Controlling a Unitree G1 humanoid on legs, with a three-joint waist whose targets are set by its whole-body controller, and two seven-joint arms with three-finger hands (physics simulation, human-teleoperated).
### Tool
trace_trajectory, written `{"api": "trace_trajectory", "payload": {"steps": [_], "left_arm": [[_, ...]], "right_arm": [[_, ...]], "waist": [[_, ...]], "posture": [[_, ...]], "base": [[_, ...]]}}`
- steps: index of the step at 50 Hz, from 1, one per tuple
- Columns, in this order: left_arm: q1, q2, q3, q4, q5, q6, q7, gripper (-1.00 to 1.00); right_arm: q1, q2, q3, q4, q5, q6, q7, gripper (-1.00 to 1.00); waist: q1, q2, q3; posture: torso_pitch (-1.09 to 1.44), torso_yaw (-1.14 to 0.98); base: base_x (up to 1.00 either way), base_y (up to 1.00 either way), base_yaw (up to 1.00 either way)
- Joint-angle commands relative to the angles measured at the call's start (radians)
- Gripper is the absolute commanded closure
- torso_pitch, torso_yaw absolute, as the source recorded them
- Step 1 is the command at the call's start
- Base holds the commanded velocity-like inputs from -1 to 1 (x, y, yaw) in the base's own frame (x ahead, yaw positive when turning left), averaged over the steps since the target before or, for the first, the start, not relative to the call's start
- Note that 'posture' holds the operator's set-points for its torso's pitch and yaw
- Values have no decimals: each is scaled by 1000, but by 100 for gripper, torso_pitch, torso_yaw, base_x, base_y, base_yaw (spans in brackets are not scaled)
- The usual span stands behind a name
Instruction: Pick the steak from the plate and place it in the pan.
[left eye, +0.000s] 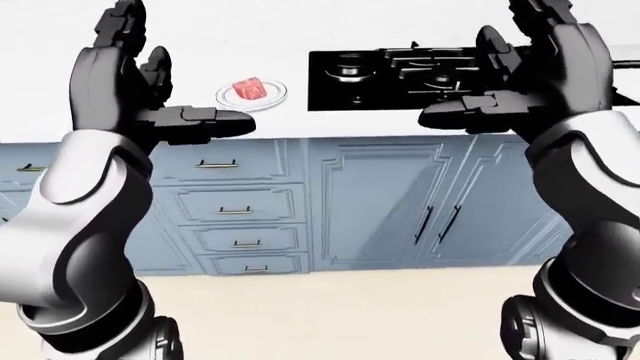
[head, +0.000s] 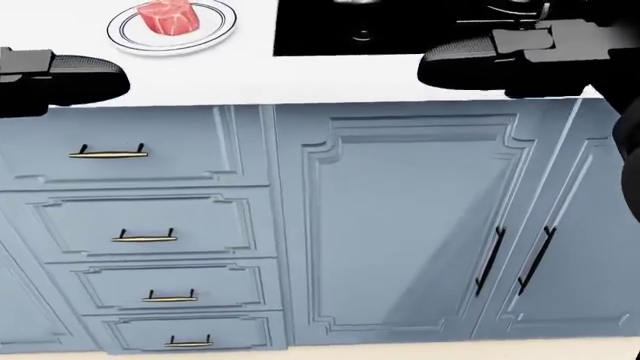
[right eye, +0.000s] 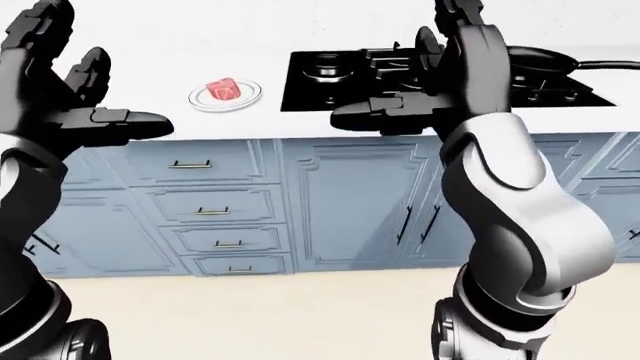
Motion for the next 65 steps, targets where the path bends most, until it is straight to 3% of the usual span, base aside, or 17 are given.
{"api": "trace_trajectory", "payload": {"steps": [1,4,5,7,14,18,19,20,26,31,40,45,47,49,52,58,65], "left_arm": [[-30,6,2,-17,-6,-19,-2,-100],[-25,7,-1,-11,-3,-29,-5,-100],[-22,6,0,-16,-3,-27,-4,-100],[-21,6,-4,-5,2,-39,-8,-100],[-21,5,-1,-6,3,-37,-10,-100],[-25,6,2,-11,0,-27,-8,-100],[-19,4,1,-15,0,-30,-8,-100],[-22,5,1,-9,1,-32,-9,-100],[3,-1,-6,18,15,-68,-19,-100],[-6,-2,-1,4,11,-48,-15,-100],[-6,0,-1,9,11,-51,-15,-100],[-7,0,-1,13,11,-52,-15,-100],[-5,-1,0,9,11,-51,-14,-100],[-3,-2,0,3,10,-49,-13,-100],[-2,-2,0,4,11,-50,-13,-100],[-7,-1,0,3,9,-44,-12,-100],[-9,0,2,3,7,-43,-12,-100]], "right_arm": [[-26,-12,-16,-14,-8,-21,-7,-100],[-23,-12,-14,-12,-9,-25,-6,-100],[-20,-12,-13,-11,-11,-29,-4,-100],[-17,-12,-14,-8,-14,-34,-2,-100],[-16,-11,-14,-5,-17,-35,2,-100],[-19,-11,-12,-7,-17,-25,1,-100],[-22,-11,-13,-10,-15,-19,0,-100],[-23,-11,-13,-11,-15,-16,0,-100],[-58,-16,-20,-43,2,28,-14,-100],[-51,-18,-15,-38,0,18,-13,-100],[-46,-18,-12,-34,-7,17,-6,-100],[-42,-16,-9,-31,-14,13,-2,-100],[-40,-15,-9,-34,-14,15,-1,-100],[-38,-15,-10,-35,-16,12,1,-100],[-37,-14,-7,-39,-19,17,4,-100],[-40,-11,-5,-39,-27,23,8,-100],[-42,-7,-4,-38,-34,22,13,-100]], "waist": [[-3,2,-12],[1,-74,-33],[-9,-37,-16],[-10,-63,-9],[-24,-1,-2],[-34,100,-36],[-25,55,-21],[-31,77,-21],[-15,31,-27],[-1,-58,-34],[-16,-32,-20],[-30,42,-22],[-40,78,-51],[-30,75,-27],[-21,46,-36],[-10,-56,-31],[-20,-38,-41]], "posture": [[0,0],[0,0],[0,0],[0,0],[0,0],[0,0],[0,0],[0,0],[0,0],[0,0],[0,0],[0,0],[0,0],[0,0],[0,0],[0,0],[0,0]], "base": [[26,0,0],[27,0,0],[26,0,0],[27,0,0],[27,0,0],[26,0,0],[22,0,0],[20,0,0],[18,0,0],[17,0,0],[17,8,0],[16,11,0],[11,11,0],[9,12,0],[7,14,0],[2,26,0],[0,27,0]]}}
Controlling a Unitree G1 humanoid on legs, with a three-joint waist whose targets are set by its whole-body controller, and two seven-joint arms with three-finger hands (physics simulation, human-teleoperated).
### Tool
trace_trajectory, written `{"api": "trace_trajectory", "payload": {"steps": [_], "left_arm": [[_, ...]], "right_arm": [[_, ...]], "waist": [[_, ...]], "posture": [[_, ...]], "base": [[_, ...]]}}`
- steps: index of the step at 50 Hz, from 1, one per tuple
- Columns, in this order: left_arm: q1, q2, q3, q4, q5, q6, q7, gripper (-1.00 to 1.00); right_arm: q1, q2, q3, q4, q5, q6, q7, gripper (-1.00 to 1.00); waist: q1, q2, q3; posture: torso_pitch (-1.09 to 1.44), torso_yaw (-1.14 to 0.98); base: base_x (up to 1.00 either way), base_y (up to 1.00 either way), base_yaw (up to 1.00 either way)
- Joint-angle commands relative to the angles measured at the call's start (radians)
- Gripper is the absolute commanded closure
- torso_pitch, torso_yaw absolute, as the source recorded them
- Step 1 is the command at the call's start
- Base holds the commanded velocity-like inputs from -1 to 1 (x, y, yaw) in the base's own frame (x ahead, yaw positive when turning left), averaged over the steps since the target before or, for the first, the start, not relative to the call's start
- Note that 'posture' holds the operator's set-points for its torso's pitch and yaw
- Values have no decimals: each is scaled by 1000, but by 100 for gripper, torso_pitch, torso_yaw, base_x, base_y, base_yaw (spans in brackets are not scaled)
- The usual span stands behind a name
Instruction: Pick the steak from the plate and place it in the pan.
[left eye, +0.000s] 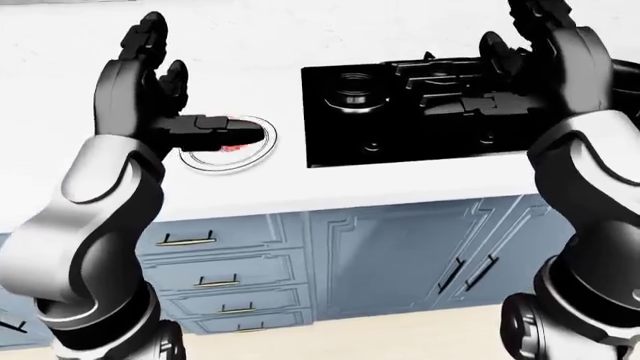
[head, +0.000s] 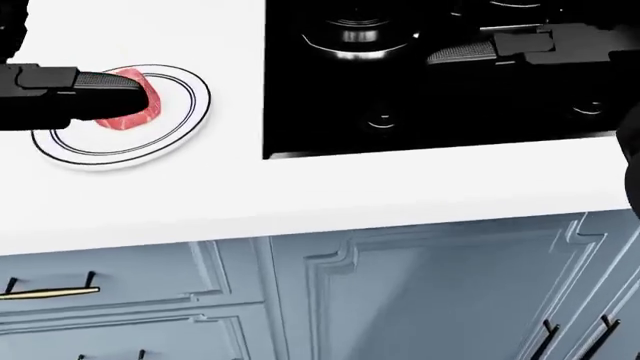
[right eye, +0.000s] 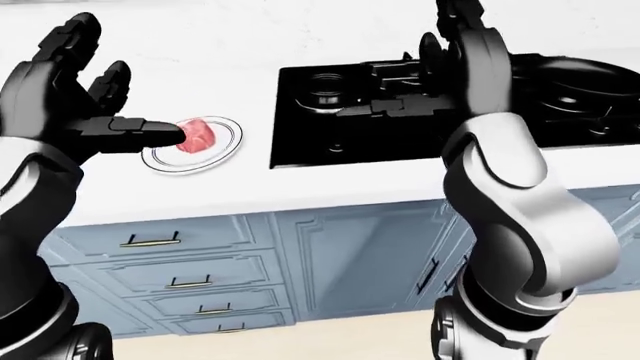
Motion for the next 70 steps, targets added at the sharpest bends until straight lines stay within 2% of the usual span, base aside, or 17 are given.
{"api": "trace_trajectory", "payload": {"steps": [1,5,7,8,10,19,23,25,26,29,35,38,47,52,60,63,70], "left_arm": [[-28,16,24,-28,12,-35,9,-100],[-24,16,24,-27,13,-40,9,-100],[-25,17,24,-26,13,-40,9,-100],[-25,17,23,-25,13,-40,9,-100],[-24,17,22,-23,14,-42,8,-100],[-23,14,21,-29,14,-38,10,-100],[-21,12,20,-28,16,-40,9,-100],[-21,12,20,-29,17,-40,9,-100],[-22,12,20,-30,16,-38,9,-100],[-23,13,20,-24,19,-43,6,-100],[-21,13,18,-20,22,-49,4,-100],[-24,12,19,-24,21,-42,6,-100],[-21,12,20,-25,22,-45,3,-100],[-22,11,20,-27,21,-42,4,-100],[-24,10,19,-27,23,-40,3,-100],[-22,10,18,-22,25,-46,2,-100],[-18,10,17,-17,29,-54,-3,-100]], "right_arm": [[-30,-6,-2,-28,1,-40,7,-100],[-29,-4,-4,-30,-2,-39,10,-100],[-26,-4,-4,-26,-5,-46,13,-100],[-27,-3,-5,-26,-5,-45,13,-100],[-27,-2,-7,-26,-5,-40,11,-100],[-23,-2,-9,-24,-5,-46,14,-100],[-21,-2,-8,-22,-6,-50,15,-100],[-21,-2,-10,-25,-4,-48,15,-100],[-22,-1,-11,-27,-3,-44,13,-100],[-25,-1,-9,-26,-3,-42,11,-100],[-21,-2,-4,-20,-8,-54,16,-100],[-24,-1,-4,-21,-8,-49,15,-100],[-24,1,-6,-24,-11,-47,15,-100],[-19,2,-6,-21,-13,-52,18,-100],[-20,-2,0,-12,-25,-50,18,-100],[-19,-2,6,-3,-41,-50,22,-100],[-18,-1,5,-8,-60,-61,25,-100]], "waist": [[5,-2,-17],[0,56,-11],[-2,139,-32],[1,83,-23],[5,97,-25],[7,37,-15],[12,-6,-12],[15,-54,-24],[10,-17,-13],[12,-23,-13],[9,28,4],[-1,102,-13],[10,41,-3],[25,-43,-20],[5,5,16],[-8,61,3],[2,22,-4]], "posture": [[0,0],[0,0],[0,0],[0,0],[0,0],[0,0],[0,0],[0,0],[0,0],[0,0],[0,0],[0,0],[0,0],[0,0],[0,0],[0,0],[0,0]], "base": [[0,27,0],[0,27,0],[0,26,0],[0,22,0],[1,9,0],[4,6,0],[5,6,0],[5,1,0],[8,0,0],[9,0,0],[10,0,0],[10,0,0],[10,0,0],[13,0,0],[9,0,0],[0,0,0],[0,0,0]]}}
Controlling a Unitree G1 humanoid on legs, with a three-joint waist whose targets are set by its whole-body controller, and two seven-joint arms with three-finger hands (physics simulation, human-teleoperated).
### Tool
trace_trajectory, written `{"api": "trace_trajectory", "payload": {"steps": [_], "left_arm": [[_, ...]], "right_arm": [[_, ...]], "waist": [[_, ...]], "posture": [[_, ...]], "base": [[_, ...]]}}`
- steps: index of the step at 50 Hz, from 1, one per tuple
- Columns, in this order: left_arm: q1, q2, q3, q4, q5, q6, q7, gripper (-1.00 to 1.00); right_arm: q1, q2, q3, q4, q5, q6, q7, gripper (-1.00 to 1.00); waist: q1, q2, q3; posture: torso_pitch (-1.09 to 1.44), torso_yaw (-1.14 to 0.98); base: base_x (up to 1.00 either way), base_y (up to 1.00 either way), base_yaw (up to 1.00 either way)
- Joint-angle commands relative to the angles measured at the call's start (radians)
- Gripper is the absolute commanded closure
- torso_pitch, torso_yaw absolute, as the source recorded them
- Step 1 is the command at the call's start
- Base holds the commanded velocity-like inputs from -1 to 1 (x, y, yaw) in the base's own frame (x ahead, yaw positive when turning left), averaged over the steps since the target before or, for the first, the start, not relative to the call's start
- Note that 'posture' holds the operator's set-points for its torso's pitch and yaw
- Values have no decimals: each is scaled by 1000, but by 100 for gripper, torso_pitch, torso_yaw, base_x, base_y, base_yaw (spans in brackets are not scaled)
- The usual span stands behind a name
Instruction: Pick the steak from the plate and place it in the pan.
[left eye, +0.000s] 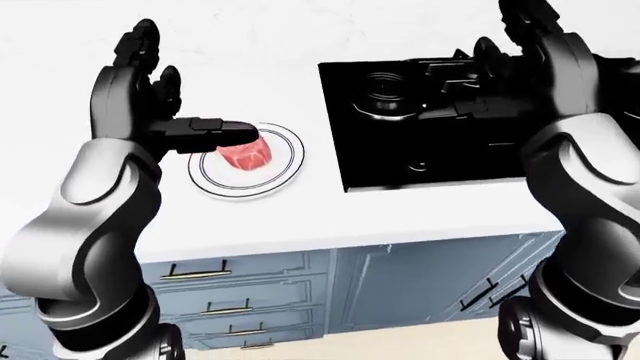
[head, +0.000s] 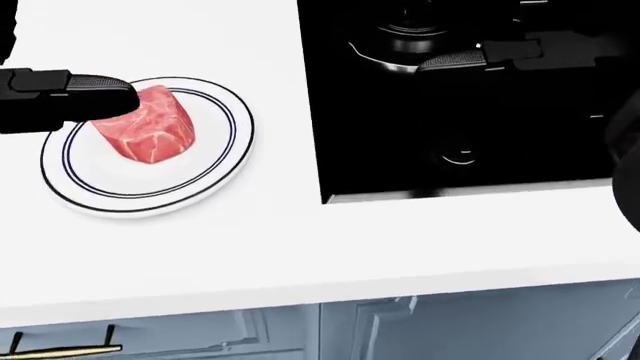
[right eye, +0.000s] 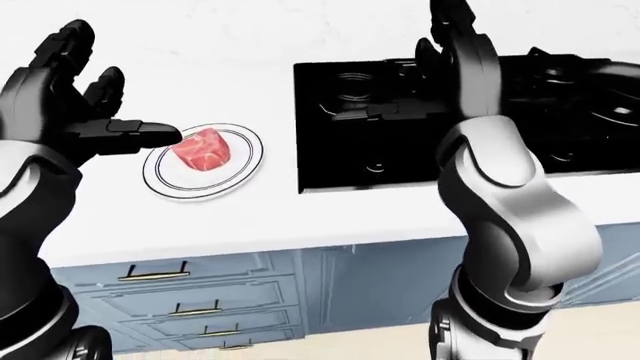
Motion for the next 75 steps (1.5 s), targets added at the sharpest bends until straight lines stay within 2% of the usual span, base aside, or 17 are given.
{"api": "trace_trajectory", "payload": {"steps": [1,3,7,9,11,12,14,21,23,25,27,29,37,47,56,67,75], "left_arm": [[-36,11,7,-33,1,-41,-4,-100],[-37,11,7,-35,0,-39,-3,-100],[-36,10,5,-31,4,-44,-5,-100],[-41,11,8,-36,1,-33,-2,-100],[-37,11,8,-29,3,-43,-4,-100],[-35,10,8,-35,2,-40,-3,-100],[-33,9,7,-35,3,-41,-3,-100],[-18,3,3,-36,9,-51,-6,-100],[-14,-3,-1,-32,10,-57,-10,-100],[3,-13,-12,-11,24,-88,-20,-100],[5,-15,-14,-5,29,-93,-26,-100],[9,-18,-15,-2,34,-99,-31,-100],[17,-43,-30,16,58,-132,-51,-100],[-2,-96,-91,104,88,-190,-86,-100],[-48,-144,-162,231,208,-261,-176,-100],[-60,-193,-209,331,348,-330,-303,-100],[-42,-209,-217,347,416,-352,-365,-100]], "right_arm": [[-30,-14,-13,-27,-19,-38,0,-100],[-26,-14,-13,-25,-26,-42,8,-100],[-30,-11,-12,-24,-33,-39,13,-100],[-31,-10,-12,-23,-42,-41,15,-100],[-33,-8,-14,-22,-47,-41,16,-100],[-29,-9,-14,-17,-56,-48,15,-100],[-28,-8,-14,-20,-62,-48,15,-100],[-28,-5,-18,-27,-70,-32,15,-100],[-30,-5,-18,-27,-72,-28,17,-100],[-31,-3,-18,-30,-73,-25,19,-100],[-33,-4,-18,-31,-73,-22,21,-100],[-34,-3,-18,-31,-74,-23,23,-100],[-35,-2,-22,-37,-67,-23,27,-100],[-34,-4,-21,-37,-74,-19,30,-100],[-34,-11,-28,-33,-68,-25,30,-100],[-39,-17,-34,-42,-55,-13,24,-100],[-36,-21,-35,-38,-49,-21,23,-100]], "waist": [[-1,14,-56],[31,9,-47],[31,-4,-34],[27,-35,-25],[17,-96,-20],[23,-63,-21],[15,-75,-37],[14,-28,-7],[3,-2,-9],[-8,43,-21],[-11,28,-14],[-11,23,-27],[2,6,-33],[12,1,-39],[13,-3,-40],[13,-10,-42],[12,-13,-42]], "posture": [[0,0],[0,0],[0,0],[0,0],[0,0],[0,0],[0,0],[0,0],[0,0],[0,0],[0,0],[0,0],[0,0],[0,0],[0,0],[0,0],[0,0]], "base": [[0,0,8],[0,0,78],[0,0,100],[0,0,100],[0,0,100],[0,0,100],[0,0,52],[0,0,0],[0,0,0],[0,0,0],[0,0,0],[0,0,0],[0,0,0],[0,0,0],[0,0,0],[0,0,0],[0,0,0]]}}
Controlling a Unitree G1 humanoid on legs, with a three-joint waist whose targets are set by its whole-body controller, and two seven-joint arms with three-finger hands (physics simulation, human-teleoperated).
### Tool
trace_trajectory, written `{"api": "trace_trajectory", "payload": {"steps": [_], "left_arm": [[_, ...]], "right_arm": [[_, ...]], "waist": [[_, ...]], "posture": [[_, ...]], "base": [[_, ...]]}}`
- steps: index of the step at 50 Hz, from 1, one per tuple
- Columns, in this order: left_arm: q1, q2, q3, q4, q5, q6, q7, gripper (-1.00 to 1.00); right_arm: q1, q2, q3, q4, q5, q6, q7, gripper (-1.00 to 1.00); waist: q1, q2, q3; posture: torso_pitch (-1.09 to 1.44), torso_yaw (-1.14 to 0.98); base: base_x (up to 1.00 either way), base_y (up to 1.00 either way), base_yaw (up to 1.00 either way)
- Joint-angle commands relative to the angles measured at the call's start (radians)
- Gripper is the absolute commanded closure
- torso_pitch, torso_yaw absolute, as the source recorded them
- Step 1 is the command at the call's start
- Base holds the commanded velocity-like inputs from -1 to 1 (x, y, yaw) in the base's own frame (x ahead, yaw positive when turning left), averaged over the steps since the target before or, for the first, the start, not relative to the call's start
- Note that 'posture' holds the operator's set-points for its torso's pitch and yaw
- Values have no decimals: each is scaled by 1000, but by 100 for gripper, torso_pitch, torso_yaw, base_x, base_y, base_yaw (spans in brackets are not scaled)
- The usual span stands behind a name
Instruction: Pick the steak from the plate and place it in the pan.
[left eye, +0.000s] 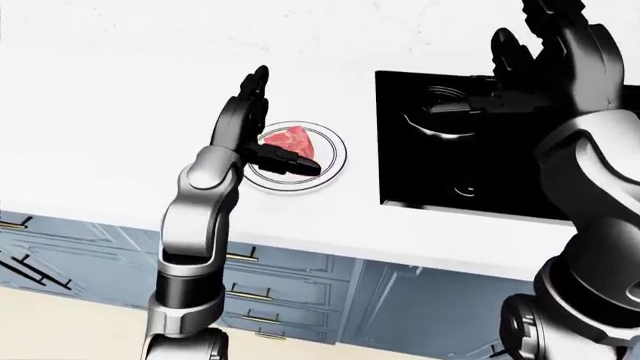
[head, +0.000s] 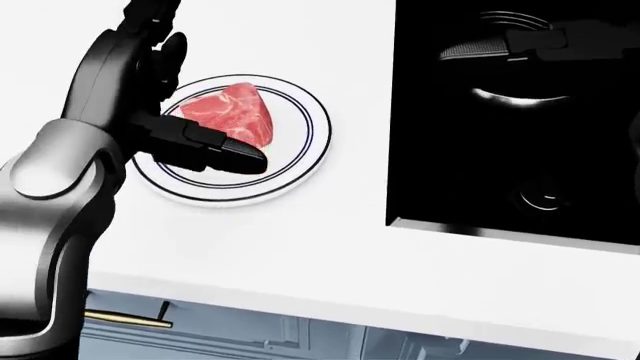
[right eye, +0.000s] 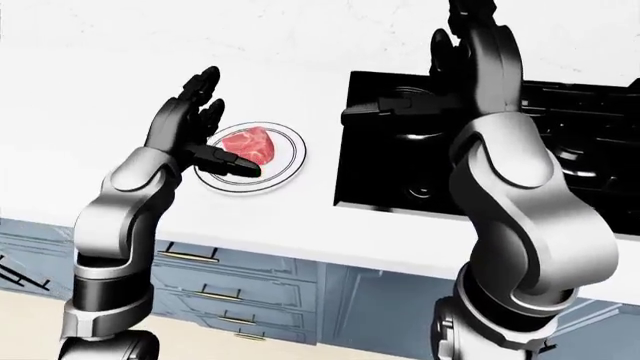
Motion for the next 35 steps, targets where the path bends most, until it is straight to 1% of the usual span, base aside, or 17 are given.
{"api": "trace_trajectory", "payload": {"steps": [1,9,11,23,29,33,35], "left_arm": [[-32,4,9,-34,25,-33,-18,-100],[-20,-7,21,-11,54,-54,-36,-100],[-6,-11,21,17,58,-86,-37,-100],[2,-15,25,31,57,-104,-39,-100],[-11,-13,27,76,55,-130,-37,-100],[-39,-11,30,101,51,-121,-32,-100],[-44,-9,31,130,49,-143,-30,-100]], "right_arm": [[-26,-10,-7,-16,-3,-35,-1,-100],[-30,-11,-8,-18,1,-30,-4,-100],[-32,-11,-7,-21,3,-28,-5,-100],[-31,-11,-3,-26,3,-27,-5,-100],[-36,-10,-3,-27,1,-21,-5,-100],[-36,-9,-2,-26,-1,-23,-3,-100],[-33,-9,-2,-24,-2,-28,-1,-100]], "waist": [[1,-3,-27],[1,-4,-28],[1,-4,-27],[2,-5,-28],[3,-5,-29],[3,-4,-29],[3,-4,-30]], "posture": [[0,0],[0,0],[0,0],[0,0],[0,0],[0,0],[0,0]], "base": [[0,0,0],[0,0,0],[0,0,0],[0,0,0],[0,0,0],[0,0,0],[0,0,0]]}}
